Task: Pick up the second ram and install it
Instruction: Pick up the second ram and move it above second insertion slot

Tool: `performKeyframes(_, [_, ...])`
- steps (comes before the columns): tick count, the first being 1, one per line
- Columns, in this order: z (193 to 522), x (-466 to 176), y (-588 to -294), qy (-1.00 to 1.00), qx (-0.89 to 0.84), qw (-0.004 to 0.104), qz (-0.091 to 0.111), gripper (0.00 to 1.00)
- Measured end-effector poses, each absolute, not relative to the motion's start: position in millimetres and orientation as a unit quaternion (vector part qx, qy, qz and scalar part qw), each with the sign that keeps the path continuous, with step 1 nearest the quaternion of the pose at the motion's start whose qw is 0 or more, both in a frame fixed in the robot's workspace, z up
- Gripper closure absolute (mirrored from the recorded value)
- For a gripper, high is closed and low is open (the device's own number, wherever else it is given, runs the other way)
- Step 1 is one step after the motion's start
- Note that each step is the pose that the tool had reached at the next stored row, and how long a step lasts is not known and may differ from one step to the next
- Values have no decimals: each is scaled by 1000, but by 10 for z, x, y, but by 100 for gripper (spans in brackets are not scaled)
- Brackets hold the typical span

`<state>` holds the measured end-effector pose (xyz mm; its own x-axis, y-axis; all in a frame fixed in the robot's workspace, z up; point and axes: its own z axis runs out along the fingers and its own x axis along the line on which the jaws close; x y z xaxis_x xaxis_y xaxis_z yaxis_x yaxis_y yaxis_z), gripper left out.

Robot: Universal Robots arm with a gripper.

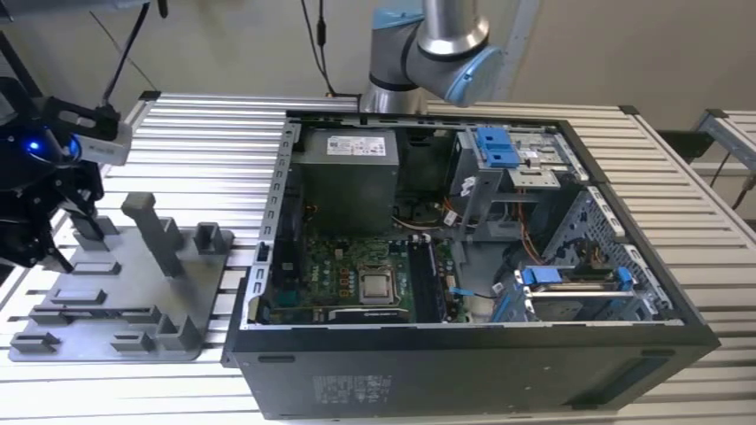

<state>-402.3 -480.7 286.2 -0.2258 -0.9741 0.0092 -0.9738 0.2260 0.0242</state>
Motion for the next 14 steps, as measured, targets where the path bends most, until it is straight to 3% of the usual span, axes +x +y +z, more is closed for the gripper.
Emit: performKeyframes(14, [2761, -4024, -4807, -783, 622, 11, -6, 46])
